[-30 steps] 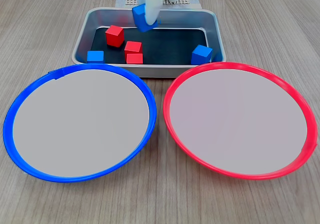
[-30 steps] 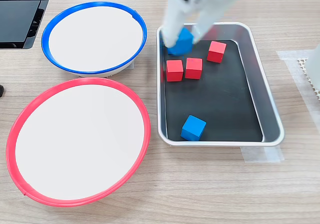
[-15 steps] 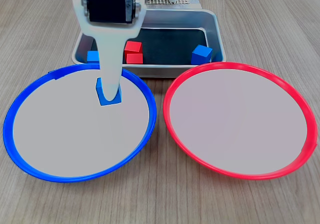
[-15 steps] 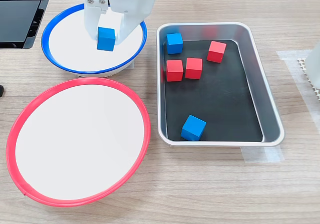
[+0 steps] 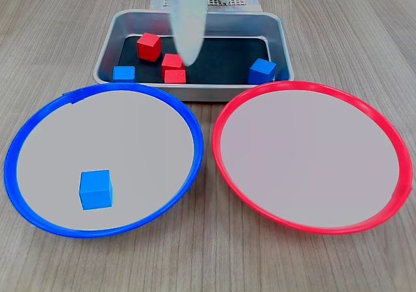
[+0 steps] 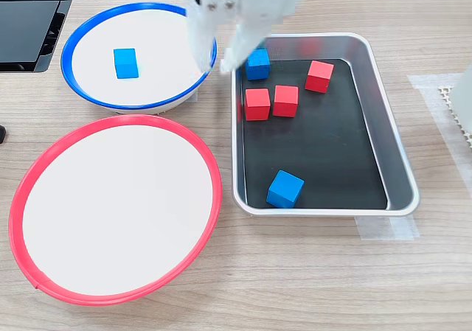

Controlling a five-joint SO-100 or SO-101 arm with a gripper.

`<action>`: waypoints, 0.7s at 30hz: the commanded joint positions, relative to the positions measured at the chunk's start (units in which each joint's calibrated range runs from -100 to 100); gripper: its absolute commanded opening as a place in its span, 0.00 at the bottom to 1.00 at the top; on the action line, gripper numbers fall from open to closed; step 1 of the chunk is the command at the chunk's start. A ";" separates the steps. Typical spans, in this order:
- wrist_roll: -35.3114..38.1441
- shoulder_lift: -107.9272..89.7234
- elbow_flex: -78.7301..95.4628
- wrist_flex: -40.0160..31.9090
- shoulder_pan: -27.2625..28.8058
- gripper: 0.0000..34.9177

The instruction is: Move six blocks from tray to matching dishes

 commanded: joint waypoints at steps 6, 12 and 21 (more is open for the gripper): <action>-6.79 -11.22 20.12 -1.06 -17.77 0.20; -17.24 -6.87 21.85 -3.20 -17.77 0.43; -27.06 -0.30 18.48 -2.63 -16.54 0.49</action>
